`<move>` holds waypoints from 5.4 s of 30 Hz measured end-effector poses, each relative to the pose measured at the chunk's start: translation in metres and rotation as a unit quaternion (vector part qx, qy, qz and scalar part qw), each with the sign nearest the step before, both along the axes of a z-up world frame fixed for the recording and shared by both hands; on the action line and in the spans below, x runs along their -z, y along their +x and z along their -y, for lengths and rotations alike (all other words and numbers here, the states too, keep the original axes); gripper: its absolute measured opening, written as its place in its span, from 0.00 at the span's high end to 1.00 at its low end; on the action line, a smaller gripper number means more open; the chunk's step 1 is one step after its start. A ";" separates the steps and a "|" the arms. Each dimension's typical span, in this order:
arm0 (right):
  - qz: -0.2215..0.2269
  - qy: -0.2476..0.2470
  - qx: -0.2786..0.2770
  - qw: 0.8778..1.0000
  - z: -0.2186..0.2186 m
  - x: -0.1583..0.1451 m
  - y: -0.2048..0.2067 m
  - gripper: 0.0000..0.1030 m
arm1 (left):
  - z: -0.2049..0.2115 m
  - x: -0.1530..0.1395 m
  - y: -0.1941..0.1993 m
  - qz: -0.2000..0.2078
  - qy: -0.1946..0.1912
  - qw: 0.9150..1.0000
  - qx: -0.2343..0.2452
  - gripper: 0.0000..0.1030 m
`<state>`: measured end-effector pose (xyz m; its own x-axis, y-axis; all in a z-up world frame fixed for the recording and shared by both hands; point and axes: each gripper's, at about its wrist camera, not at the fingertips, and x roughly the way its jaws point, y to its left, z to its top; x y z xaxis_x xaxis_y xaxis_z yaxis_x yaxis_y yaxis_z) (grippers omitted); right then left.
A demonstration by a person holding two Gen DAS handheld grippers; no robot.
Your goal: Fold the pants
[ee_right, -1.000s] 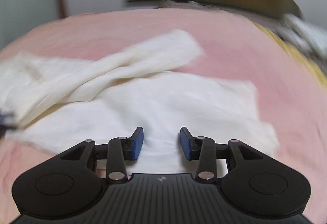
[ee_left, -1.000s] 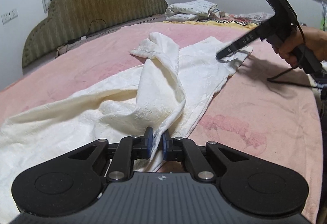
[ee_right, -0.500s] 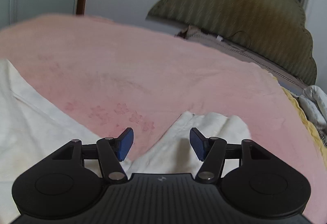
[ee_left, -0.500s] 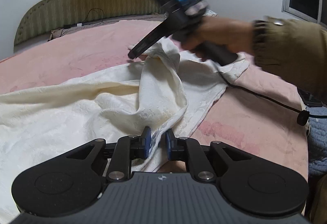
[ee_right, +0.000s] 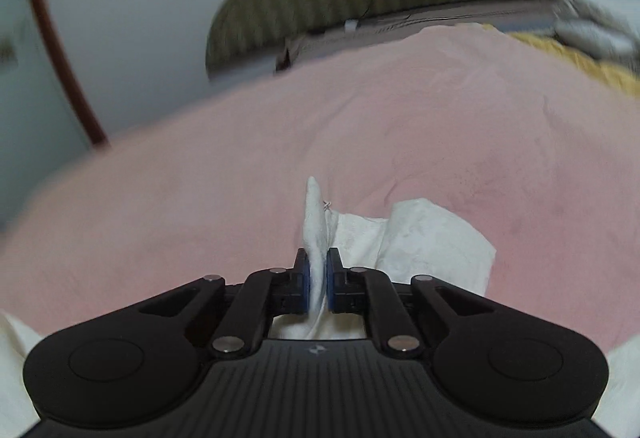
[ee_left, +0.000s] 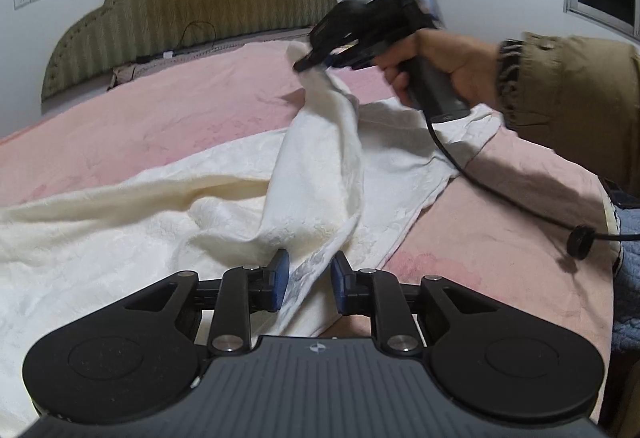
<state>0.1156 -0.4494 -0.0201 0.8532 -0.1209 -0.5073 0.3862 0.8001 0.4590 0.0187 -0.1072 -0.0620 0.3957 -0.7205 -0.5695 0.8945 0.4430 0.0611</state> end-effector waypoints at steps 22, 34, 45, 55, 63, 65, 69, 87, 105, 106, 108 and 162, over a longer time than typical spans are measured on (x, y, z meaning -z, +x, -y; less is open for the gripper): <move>0.095 0.263 0.140 0.950 0.060 0.063 -0.209 0.90 | 0.083 0.008 -0.026 0.074 0.059 0.995 0.029 0.62; 0.141 0.277 0.112 0.944 0.066 0.056 -0.196 0.90 | 0.093 0.009 -0.035 0.103 0.066 0.992 0.034 0.54; 0.256 0.223 -0.023 0.940 0.048 -0.046 -0.146 0.94 | 0.079 -0.015 0.002 0.052 0.032 0.997 -0.055 0.94; 0.317 0.121 -0.078 0.938 0.041 -0.111 -0.104 0.94 | 0.034 -0.119 0.033 0.197 -0.113 0.943 -0.244 0.90; 0.180 0.251 0.090 0.947 0.075 0.016 -0.200 0.94 | 0.080 -0.013 -0.033 0.125 0.045 0.990 -0.050 0.90; 0.164 0.257 0.115 0.945 0.074 0.032 -0.218 0.94 | 0.081 -0.003 -0.043 0.129 0.053 0.990 -0.035 0.90; 0.153 0.244 0.126 0.949 0.066 0.039 -0.226 0.94 | 0.078 0.004 -0.039 0.117 0.056 0.991 -0.027 0.90; 0.046 0.141 0.128 0.981 0.053 0.041 -0.250 0.93 | 0.073 0.016 -0.046 0.137 0.075 0.988 0.019 0.89; 0.050 -0.020 0.149 0.987 0.051 -0.025 -0.231 0.63 | 0.023 -0.045 0.013 0.008 -0.044 0.996 -0.079 0.33; 0.047 -0.015 0.103 0.993 0.051 -0.025 -0.211 0.55 | 0.024 -0.043 0.021 0.014 -0.030 0.993 -0.110 0.33; 0.046 -0.014 0.058 0.997 0.049 -0.020 -0.175 0.53 | 0.024 -0.033 0.037 0.013 0.000 0.986 -0.163 0.34; 0.079 0.210 0.078 0.971 0.037 0.048 -0.234 0.27 | 0.044 0.012 0.032 -0.020 0.011 0.979 -0.202 0.00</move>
